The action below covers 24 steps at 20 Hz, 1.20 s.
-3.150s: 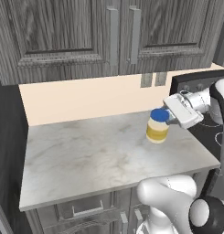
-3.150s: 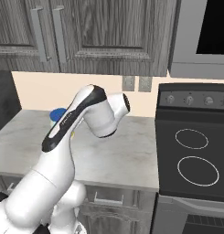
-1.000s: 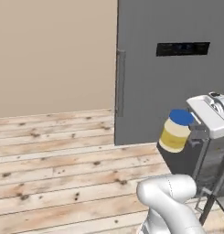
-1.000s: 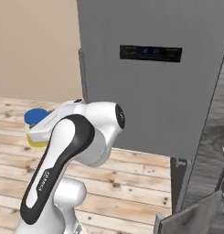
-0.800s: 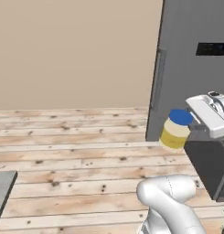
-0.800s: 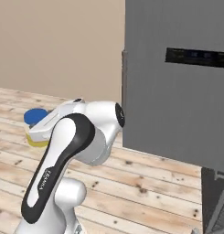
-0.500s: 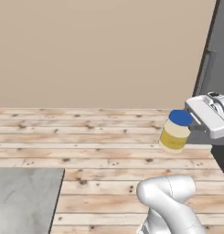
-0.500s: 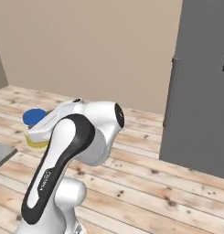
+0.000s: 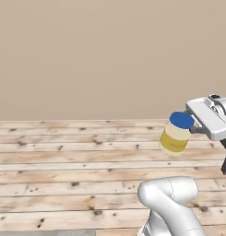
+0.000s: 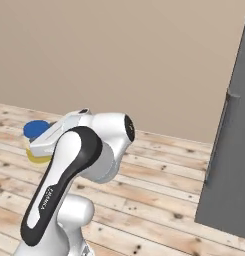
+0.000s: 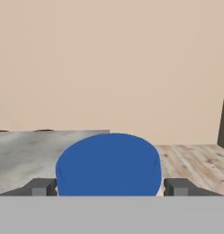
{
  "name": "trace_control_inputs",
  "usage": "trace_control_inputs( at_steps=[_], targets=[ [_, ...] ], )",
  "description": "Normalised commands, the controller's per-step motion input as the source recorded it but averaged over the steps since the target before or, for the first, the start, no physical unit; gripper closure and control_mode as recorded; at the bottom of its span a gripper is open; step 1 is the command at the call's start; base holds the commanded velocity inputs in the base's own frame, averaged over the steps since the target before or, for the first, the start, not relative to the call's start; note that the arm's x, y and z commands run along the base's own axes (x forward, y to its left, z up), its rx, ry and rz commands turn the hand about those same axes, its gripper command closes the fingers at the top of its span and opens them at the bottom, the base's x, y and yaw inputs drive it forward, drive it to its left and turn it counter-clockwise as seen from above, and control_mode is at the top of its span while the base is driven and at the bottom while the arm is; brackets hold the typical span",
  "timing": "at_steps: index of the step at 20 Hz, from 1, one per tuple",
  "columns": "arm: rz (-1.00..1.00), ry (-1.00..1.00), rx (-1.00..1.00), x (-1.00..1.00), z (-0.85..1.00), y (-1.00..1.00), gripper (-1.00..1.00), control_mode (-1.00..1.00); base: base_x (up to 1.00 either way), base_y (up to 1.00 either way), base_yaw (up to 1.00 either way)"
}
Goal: Place the mayonnaise and ketchup from the counter to the top shelf of the fridge. If the existing items in the fridge are on the top shelf, move them to other shelves.
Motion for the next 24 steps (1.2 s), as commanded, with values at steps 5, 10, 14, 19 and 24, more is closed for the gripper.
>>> trace_control_inputs(
  at_steps=[5, 10, 14, 19, 24],
  targets=[
    [0.00, 0.00, 0.00, 0.00, 0.00, 0.00, 1.00, 1.00, 1.00, 0.60, -0.07],
    [0.00, 0.00, 0.00, 0.00, 0.00, 0.00, 1.00, 1.00, 1.00, 0.65, -0.05],
    [0.00, 0.00, 0.00, 0.00, 0.00, 0.00, 1.00, 1.00, 1.00, 0.47, -0.23],
    [0.00, 0.00, 0.00, 0.00, 0.00, 0.00, 1.00, 1.00, 0.92, 0.57, -0.59],
    [0.00, 0.00, 0.00, 0.00, 0.00, 0.00, 1.00, 1.00, 0.50, 0.55, -0.81]
  ],
)
